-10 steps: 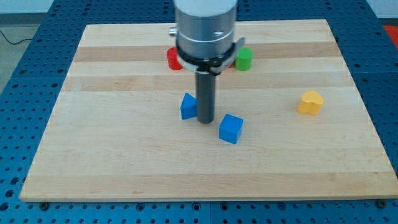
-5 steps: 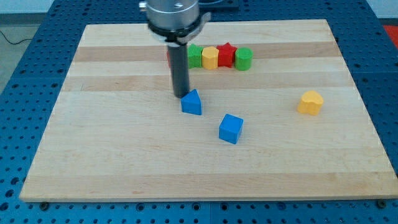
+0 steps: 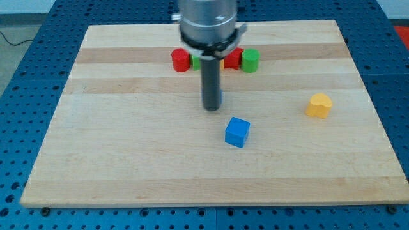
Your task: Place the blue triangle to the bottom of the yellow hexagon
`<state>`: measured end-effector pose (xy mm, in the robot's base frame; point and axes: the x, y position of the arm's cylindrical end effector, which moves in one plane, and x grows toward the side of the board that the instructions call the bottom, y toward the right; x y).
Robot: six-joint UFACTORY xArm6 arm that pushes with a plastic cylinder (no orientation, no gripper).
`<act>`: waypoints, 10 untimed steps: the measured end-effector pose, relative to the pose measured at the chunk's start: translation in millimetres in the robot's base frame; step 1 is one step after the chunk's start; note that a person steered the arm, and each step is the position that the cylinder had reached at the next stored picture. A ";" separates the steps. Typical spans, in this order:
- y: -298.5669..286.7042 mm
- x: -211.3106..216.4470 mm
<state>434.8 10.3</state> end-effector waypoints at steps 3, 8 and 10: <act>-3.6 -17.9; -46.3 -62.5; -62.5 -62.9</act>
